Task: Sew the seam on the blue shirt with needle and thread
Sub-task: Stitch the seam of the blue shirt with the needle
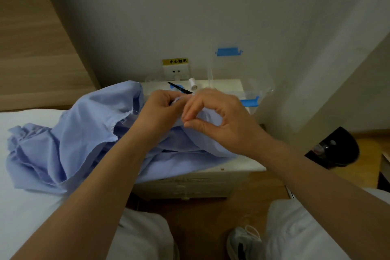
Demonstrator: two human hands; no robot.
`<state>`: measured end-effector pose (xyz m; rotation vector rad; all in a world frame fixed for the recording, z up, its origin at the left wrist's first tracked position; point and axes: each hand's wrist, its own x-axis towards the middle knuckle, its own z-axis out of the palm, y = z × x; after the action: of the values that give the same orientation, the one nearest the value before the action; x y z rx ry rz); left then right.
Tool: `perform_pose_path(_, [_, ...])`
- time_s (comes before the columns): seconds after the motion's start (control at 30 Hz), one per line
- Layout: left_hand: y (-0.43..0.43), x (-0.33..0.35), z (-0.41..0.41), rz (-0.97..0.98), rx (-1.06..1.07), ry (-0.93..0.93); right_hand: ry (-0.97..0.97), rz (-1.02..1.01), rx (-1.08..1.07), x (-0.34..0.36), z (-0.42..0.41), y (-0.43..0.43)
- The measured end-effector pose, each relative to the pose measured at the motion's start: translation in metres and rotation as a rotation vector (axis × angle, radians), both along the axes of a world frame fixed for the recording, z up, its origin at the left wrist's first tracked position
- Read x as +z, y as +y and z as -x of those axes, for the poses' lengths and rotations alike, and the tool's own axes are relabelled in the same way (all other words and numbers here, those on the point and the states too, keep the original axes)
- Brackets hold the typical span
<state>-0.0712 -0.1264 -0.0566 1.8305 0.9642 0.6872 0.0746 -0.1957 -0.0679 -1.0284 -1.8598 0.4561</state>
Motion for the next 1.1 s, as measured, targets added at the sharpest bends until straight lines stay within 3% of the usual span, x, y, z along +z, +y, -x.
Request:
perform_pose_path(0.1, [0.003,-0.002,0.001,0.089,0.096,-0.067,0.122,0.701,0.437,0.005,-0.005,-0.006])
perform_pose_path(0.17, [0.005,-0.003,0.001,0.122,0.157,-0.084,0.019,1.044,0.797,0.003,-0.009,-0.009])
perform_pose_path(0.27, [0.006,-0.002,0.0,0.169,0.187,-0.095,-0.209,1.372,1.159,-0.005,-0.005,-0.011])
perform_pose_path(0.33, [0.007,-0.003,0.001,0.184,0.187,-0.108,-0.224,1.436,1.193,-0.006,-0.003,-0.013])
perform_pose_path(0.4, [0.006,-0.003,0.001,0.199,0.183,-0.13,-0.123,1.332,1.012,0.0,-0.007,-0.014])
perform_pose_path(0.57, [0.009,-0.005,0.0,0.236,0.17,-0.16,0.096,0.614,0.006,0.006,-0.006,-0.003])
perform_pose_path(0.67, [0.012,-0.007,0.0,0.23,0.167,-0.168,0.25,0.358,-0.294,-0.004,-0.005,0.004])
perform_pose_path(0.93, [0.012,-0.014,0.001,0.316,0.002,-0.242,0.124,0.225,-0.513,-0.012,-0.006,0.009])
perform_pose_path(1.1, [0.008,-0.009,0.0,0.324,0.02,-0.244,0.103,0.241,-0.404,-0.01,-0.005,0.009])
